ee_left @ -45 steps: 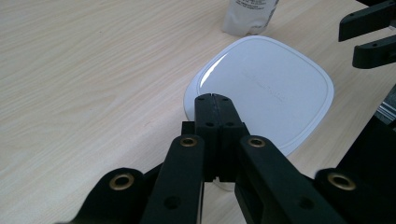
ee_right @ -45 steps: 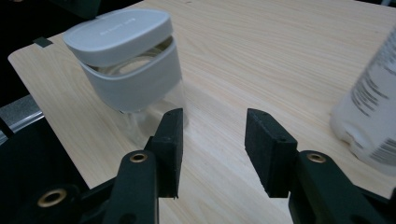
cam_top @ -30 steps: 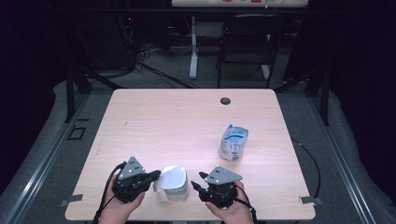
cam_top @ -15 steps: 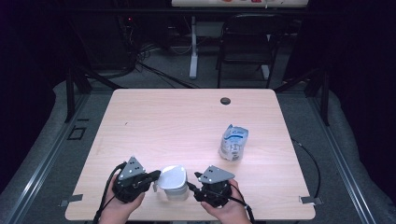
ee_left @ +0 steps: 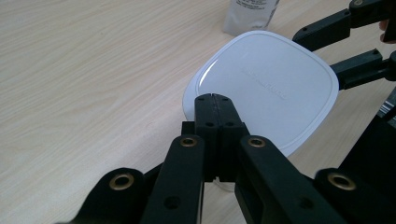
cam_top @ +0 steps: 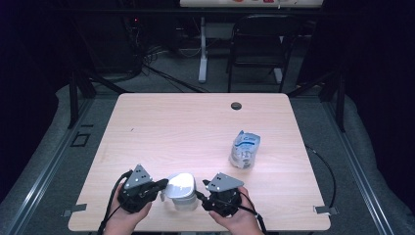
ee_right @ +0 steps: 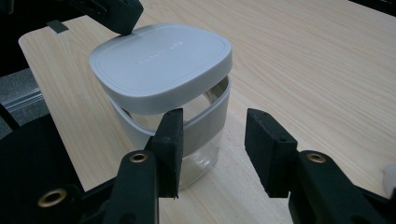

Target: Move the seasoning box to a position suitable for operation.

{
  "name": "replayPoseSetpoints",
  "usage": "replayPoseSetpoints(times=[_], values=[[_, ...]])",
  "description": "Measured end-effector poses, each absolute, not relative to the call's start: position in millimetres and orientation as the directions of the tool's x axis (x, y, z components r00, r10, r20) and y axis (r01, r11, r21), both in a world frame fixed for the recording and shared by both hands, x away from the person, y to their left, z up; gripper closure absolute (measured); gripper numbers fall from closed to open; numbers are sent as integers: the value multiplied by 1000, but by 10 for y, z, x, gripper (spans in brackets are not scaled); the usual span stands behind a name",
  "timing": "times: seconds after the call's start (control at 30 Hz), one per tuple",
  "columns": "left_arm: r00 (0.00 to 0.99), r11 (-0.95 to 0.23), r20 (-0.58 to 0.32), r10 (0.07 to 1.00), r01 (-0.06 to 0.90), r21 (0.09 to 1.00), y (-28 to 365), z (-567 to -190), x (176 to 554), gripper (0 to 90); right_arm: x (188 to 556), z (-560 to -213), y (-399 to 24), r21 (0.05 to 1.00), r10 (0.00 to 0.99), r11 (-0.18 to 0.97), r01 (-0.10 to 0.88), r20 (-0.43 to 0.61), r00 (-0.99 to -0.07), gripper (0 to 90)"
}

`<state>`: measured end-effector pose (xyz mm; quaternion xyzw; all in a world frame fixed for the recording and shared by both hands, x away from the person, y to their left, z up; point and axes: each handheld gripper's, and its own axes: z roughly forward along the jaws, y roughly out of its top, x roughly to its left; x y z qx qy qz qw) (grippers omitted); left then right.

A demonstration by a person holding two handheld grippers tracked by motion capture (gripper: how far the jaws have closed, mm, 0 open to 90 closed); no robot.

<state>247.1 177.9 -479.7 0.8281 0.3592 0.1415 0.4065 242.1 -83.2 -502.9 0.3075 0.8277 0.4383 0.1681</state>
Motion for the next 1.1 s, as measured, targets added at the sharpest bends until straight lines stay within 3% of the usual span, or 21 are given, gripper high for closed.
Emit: replayPoseSetpoints(times=[1.1], values=[[692, -409, -51, 721, 483, 774, 1796, -4816, 2459, 899, 2419, -4841, -703, 838, 637, 441, 323, -39, -770, 580]])
